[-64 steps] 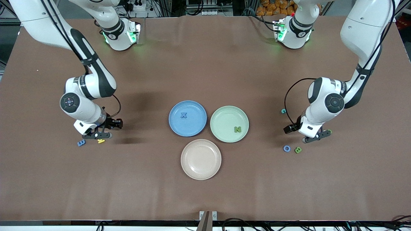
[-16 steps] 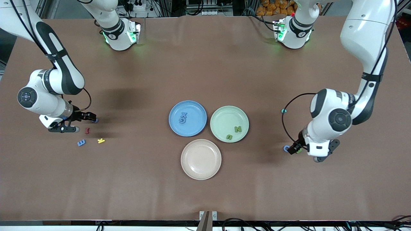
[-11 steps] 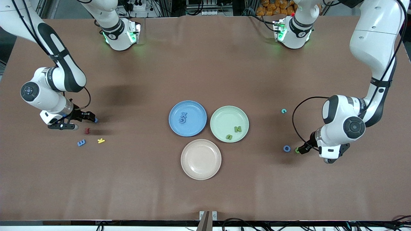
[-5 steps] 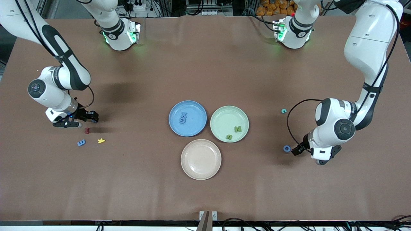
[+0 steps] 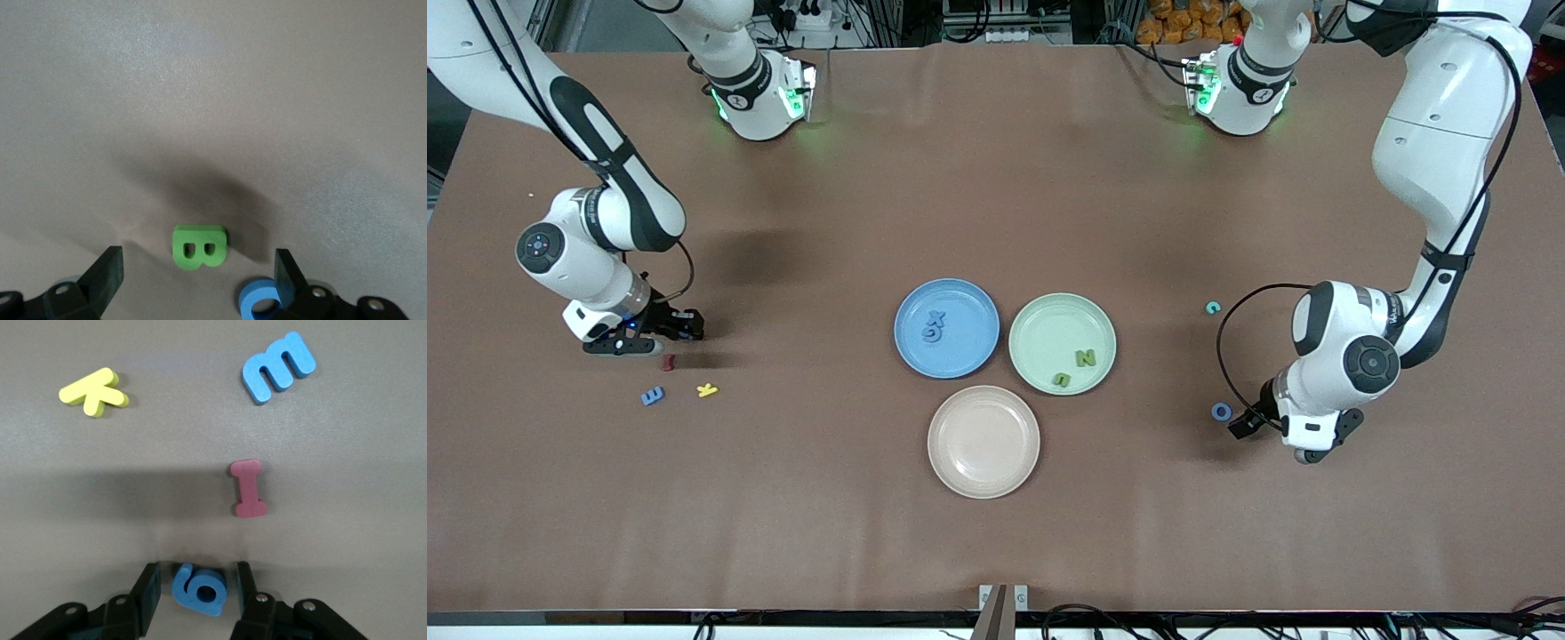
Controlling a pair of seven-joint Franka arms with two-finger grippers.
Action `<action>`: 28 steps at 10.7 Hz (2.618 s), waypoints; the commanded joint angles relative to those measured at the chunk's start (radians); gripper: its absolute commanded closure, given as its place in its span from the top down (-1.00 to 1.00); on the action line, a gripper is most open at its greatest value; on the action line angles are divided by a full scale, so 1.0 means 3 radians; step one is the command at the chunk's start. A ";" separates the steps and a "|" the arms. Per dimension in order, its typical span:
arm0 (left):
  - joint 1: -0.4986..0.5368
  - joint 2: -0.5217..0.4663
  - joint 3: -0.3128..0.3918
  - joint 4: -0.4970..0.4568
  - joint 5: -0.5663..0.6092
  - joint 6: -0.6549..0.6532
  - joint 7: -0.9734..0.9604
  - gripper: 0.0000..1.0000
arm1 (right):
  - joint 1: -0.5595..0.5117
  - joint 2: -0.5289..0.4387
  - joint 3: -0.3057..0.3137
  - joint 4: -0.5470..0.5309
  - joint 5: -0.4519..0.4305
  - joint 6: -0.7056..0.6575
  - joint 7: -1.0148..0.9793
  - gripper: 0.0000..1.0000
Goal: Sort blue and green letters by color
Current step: 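Grasp blue 6 with the right gripper while the left gripper grasps green B, then place blue 6 on the blue plate while the left gripper lifts green B, then grasp blue E with the right gripper while the left gripper carries B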
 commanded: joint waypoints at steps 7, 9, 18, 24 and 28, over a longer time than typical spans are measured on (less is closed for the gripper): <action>0.0020 0.0146 -0.0013 0.0069 0.0193 0.0325 -0.0088 0.22 | 0.0365 -0.0348 0.0006 0.0036 -0.0185 -0.0508 0.0684 -1.00; 0.0009 0.0146 -0.0013 0.0028 0.0203 0.0386 -0.0114 -0.05 | 0.0753 -0.0338 0.0088 0.0092 -0.0180 -0.0540 0.1588 -1.00; -0.0006 0.0141 -0.0008 -0.0013 0.0346 0.0391 -0.0109 -0.25 | 0.2381 0.0300 0.0395 0.1221 0.0342 -0.0550 0.4394 -0.44; -0.0103 0.0131 -0.0002 -0.0084 0.0341 0.0478 -0.0181 -0.21 | 0.1821 0.0097 0.0395 0.1263 0.0311 -0.1172 0.3387 1.00; -0.0098 0.0131 0.0018 -0.0135 0.0346 0.0565 -0.0155 -0.42 | 0.0844 -0.0047 0.0513 0.1294 0.0291 -0.1798 0.1438 1.00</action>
